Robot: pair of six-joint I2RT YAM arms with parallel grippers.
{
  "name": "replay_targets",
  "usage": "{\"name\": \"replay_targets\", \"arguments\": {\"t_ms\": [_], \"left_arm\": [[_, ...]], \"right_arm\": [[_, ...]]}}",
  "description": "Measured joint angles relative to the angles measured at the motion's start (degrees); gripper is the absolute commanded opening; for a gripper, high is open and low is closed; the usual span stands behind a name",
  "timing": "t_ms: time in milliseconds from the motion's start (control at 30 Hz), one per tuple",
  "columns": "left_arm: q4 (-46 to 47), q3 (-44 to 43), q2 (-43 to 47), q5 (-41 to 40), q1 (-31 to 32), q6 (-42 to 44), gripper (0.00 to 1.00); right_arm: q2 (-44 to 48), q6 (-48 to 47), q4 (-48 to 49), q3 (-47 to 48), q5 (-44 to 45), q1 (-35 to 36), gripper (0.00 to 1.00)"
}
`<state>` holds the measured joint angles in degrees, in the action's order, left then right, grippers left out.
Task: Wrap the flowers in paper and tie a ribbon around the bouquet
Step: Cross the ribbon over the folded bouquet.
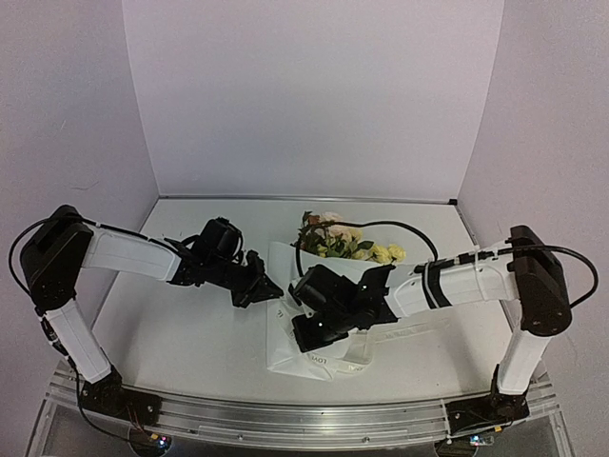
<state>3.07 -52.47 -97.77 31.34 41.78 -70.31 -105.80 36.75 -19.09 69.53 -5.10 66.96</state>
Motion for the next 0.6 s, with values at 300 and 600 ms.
{"name": "replay_targets", "arguments": {"t_ms": [300,600], "left_arm": [[0.0,0.6,0.6,1.5,0.0,1.3,0.01],[-0.1,2.6,0.2,3.5,-0.5,1.6,0.16]], "right_arm": [[-2.3,5.3,-5.2,7.3,8.4,-1.5,0.00],[-6.7,6.6,-8.3,11.4,13.9,-2.0,0.00]]}}
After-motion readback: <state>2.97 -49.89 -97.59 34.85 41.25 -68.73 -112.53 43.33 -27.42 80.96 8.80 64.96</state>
